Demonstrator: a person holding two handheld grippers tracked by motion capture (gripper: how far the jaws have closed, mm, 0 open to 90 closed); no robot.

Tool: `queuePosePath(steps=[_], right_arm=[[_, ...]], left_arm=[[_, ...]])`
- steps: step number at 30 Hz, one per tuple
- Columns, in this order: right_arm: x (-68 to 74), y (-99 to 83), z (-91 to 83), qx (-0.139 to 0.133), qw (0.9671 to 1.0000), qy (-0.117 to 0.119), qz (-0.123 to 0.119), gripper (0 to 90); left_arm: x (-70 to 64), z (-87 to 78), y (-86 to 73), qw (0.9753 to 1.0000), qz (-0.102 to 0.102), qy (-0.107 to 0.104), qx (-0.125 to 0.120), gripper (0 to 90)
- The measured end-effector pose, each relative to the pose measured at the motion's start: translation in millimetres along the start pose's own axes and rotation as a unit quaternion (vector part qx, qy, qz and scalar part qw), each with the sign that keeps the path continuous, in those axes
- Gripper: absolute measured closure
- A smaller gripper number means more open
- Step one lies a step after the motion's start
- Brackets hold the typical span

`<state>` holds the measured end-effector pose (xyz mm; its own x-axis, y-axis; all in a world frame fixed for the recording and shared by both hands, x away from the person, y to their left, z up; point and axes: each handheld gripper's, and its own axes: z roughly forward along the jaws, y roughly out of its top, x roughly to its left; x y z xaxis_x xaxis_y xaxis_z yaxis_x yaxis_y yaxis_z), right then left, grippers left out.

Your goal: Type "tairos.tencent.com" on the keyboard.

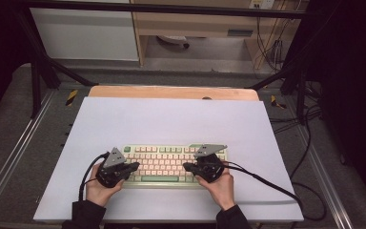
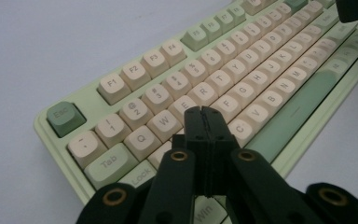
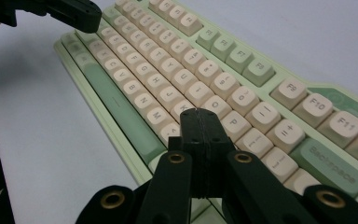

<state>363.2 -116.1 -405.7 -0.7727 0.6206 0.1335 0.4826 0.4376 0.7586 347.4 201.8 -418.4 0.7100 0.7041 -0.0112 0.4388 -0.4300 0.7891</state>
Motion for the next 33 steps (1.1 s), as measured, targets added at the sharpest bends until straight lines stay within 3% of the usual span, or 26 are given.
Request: queuePosePath(steps=[14, 33], right_arm=[[-11.3, -15.7, -11.9, -0.003, 0.9998, -0.007, 0.018, 90.0], [-15.5, -21.4, -15.9, -0.007, 0.9996, -0.009, 0.025, 90.0]], left_arm=[[-15.8, 15.3, 5.1, 0.9997, 0.014, -0.015, 0.013, 89.8], [-20.4, 24.0, 5.0, 0.9993, 0.021, -0.020, 0.021, 89.8]])
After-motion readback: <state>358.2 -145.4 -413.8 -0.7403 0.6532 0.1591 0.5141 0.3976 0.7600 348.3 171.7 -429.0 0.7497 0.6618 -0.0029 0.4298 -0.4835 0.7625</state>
